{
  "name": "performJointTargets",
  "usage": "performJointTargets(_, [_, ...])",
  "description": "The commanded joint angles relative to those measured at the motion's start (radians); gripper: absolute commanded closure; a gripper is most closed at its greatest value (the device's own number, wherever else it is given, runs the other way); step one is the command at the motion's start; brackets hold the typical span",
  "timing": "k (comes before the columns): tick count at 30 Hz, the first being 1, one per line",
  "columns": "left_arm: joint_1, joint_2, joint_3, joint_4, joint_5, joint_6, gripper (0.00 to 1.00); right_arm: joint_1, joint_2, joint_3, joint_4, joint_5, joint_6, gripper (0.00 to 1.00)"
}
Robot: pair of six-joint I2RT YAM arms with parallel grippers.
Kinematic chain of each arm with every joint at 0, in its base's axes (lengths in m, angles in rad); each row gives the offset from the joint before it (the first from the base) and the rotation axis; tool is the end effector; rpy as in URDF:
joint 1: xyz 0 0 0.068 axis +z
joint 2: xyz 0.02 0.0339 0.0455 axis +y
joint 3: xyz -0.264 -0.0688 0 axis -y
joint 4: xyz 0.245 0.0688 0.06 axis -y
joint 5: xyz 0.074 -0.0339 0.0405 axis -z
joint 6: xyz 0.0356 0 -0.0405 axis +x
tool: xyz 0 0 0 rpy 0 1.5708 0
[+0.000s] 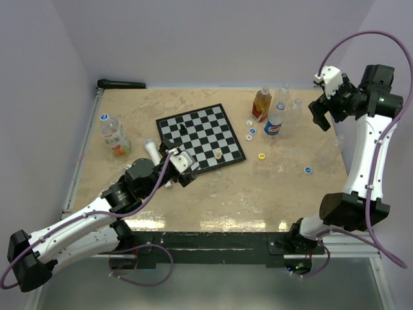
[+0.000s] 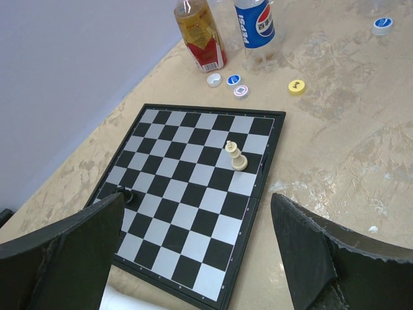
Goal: Unscrew the bottle caps
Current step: Pick up the plastic bottle at the center of the board.
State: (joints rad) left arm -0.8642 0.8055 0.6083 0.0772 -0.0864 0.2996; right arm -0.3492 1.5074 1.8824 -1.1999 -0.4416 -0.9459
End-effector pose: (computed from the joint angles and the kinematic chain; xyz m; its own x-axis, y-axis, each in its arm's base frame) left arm 0.1308 -0.1484 0.3016 0.1330 0.2971 -0.9455 0.6938 0.6534 0.3029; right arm 0.2696 -0.0820 0.4445 -0.4336 -0.6224 -0.6516 -0.5382 0.7588 -0.3667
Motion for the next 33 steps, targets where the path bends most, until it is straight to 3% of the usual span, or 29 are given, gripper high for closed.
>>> performJointTargets(1, [0.005,-0.015,0.007,0.009,-0.009,0.012,0.00,0.078,-0.053,0.052,0.002,-0.048,0.074,0.02])
performJointTargets(11, [0.005,-0.017,0.011,0.010,-0.038,-0.010,0.00,0.260,-0.202,-0.120,0.057,-0.274,0.084,0.02])
performJointTargets(16, [0.007,-0.040,0.033,0.006,-0.065,-0.105,0.00,0.280,-0.294,-0.288,0.177,-0.419,0.133,0.02])
performJointTargets(22, [0.005,-0.072,0.091,-0.109,-0.134,-0.232,0.00,0.280,-0.348,-0.486,0.195,-0.650,0.056,0.02])
performJointTargets(24, [0.005,-0.072,0.122,-0.183,-0.177,-0.246,0.00,0.280,-0.345,-0.541,0.174,-0.713,-0.009,0.02])
performJointTargets(29, [0.005,-0.075,0.194,-0.344,-0.300,-0.212,0.00,0.280,-0.288,-0.595,-0.056,-0.776,-0.380,0.02])
performJointTargets(33, [0.005,-0.022,0.266,-0.480,-0.398,-0.166,0.00,0.280,-0.277,-0.689,-0.056,-0.830,-0.502,0.02])
